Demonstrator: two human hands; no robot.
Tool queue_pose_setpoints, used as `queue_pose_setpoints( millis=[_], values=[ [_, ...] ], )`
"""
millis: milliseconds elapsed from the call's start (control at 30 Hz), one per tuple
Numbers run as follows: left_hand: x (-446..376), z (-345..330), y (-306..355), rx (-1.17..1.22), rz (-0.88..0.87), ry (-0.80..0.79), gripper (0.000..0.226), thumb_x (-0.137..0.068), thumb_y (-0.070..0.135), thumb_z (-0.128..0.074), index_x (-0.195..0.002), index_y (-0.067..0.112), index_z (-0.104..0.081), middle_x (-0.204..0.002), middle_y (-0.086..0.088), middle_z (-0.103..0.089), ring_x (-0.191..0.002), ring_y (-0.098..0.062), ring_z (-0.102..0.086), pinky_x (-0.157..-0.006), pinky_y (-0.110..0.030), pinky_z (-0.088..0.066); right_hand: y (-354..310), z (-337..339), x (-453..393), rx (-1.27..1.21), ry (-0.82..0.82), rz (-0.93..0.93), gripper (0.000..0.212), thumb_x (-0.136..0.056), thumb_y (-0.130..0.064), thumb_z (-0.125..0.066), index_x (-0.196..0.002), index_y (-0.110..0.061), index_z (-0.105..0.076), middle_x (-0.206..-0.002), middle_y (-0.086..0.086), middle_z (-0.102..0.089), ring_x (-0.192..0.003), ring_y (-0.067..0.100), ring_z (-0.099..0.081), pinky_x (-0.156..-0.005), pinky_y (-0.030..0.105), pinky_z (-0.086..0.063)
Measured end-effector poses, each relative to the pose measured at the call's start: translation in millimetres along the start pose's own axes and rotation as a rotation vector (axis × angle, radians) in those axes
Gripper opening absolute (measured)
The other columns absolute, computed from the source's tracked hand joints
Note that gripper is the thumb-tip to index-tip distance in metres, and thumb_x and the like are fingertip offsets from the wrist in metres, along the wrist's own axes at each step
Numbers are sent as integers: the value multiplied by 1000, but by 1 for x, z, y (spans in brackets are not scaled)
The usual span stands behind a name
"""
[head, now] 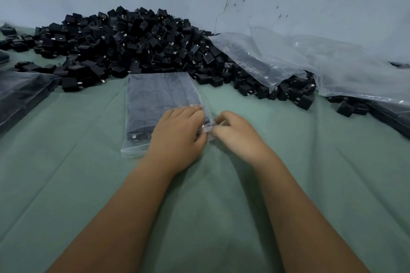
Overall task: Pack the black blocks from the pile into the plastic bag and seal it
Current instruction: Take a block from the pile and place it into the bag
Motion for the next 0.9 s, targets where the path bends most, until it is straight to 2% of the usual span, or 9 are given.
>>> queue_pose_setpoints(
  millis=[100,200,300,433,500,600,733,800,900],
  values=[
    [-2,-8,-3,-14,14,-49,13,-99,24,-47,-105,18,-57,-135,0,-60,-130,-20,-48,-111,-36,-28,17,35,-15,-286,185,-45,21,-67,-32,-54,-84,-28,-66,-74,-21,-65,-74,3,-59,-65,29,-42],
    [-4,-16,-2,-36,9,-70,24,-103,25,-37,-118,20,-55,-141,3,-54,-137,-17,-41,-115,-36,-23,52,78,-38,-56,509,-174,35,-82,-24,-54,-116,-26,-61,-123,-4,-56,-113,14,-52,-93,34,-44],
    [-7,-23,10,-22,-19,-105,23,-103,24,-34,-120,22,-51,-145,1,-49,-141,-19,-34,-116,-35,-21,82,110,-58,146,651,-349,58,-87,-23,-52,-142,-20,-39,-145,14,-29,-134,32,-31,-111,41,-30],
    [-10,-27,19,10,-54,-109,30,-102,22,-36,-125,18,-54,-150,-3,-46,-141,-19,-37,-116,-33,-20,91,120,-86,239,507,-518,80,-87,-25,-53,-154,-27,-10,-159,17,6,-146,36,-4,-119,44,-9],
    [-10,-27,17,14,-56,-109,28,-102,22,-36,-124,19,-54,-149,-1,-46,-140,-18,-37,-115,-32,-20,83,109,-100,247,385,-528,80,-84,-29,-53,-152,-36,-12,-160,10,18,-146,39,7,-119,48,-4],
    [-10,-27,16,13,-57,-110,24,-101,20,-40,-118,17,-57,-145,-2,-50,-137,-21,-41,-113,-33,-27,71,88,-109,280,384,-448,66,-79,-34,-56,-140,-45,-31,-161,1,5,-142,44,2,-116,46,-15],
    [-9,-22,18,-12,-53,-92,18,-97,16,-47,-110,15,-60,-132,-3,-60,-125,-24,-52,-103,-35,-36,58,67,-97,261,482,-56,34,-79,-24,-62,-106,-44,-60,-121,-7,-45,-112,24,-47,-88,26,-37],
    [-8,-18,18,-6,-38,-65,12,-96,15,-49,-103,15,-59,-120,-4,-65,-115,-25,-57,-95,-36,-39,53,61,-90,106,425,55,35,-77,-14,-67,-94,-44,-64,-99,-15,-45,-85,10,-55,-79,21,-42],
    [-5,-15,18,6,-17,-45,4,-96,15,-50,-97,17,-54,-109,-5,-67,-110,-27,-58,-89,-36,-40,49,55,-75,23,427,103,37,-74,-16,-75,-100,-40,-65,-101,-10,-53,-74,7,-54,-69,18,-42]
  ],
)
Point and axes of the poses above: each hand's wrist, its own x-axis away from the middle knuckle, its own z-axis out of the back of the hand, y = z × x, the point moved 5 cm from there along -x, towards the middle knuckle
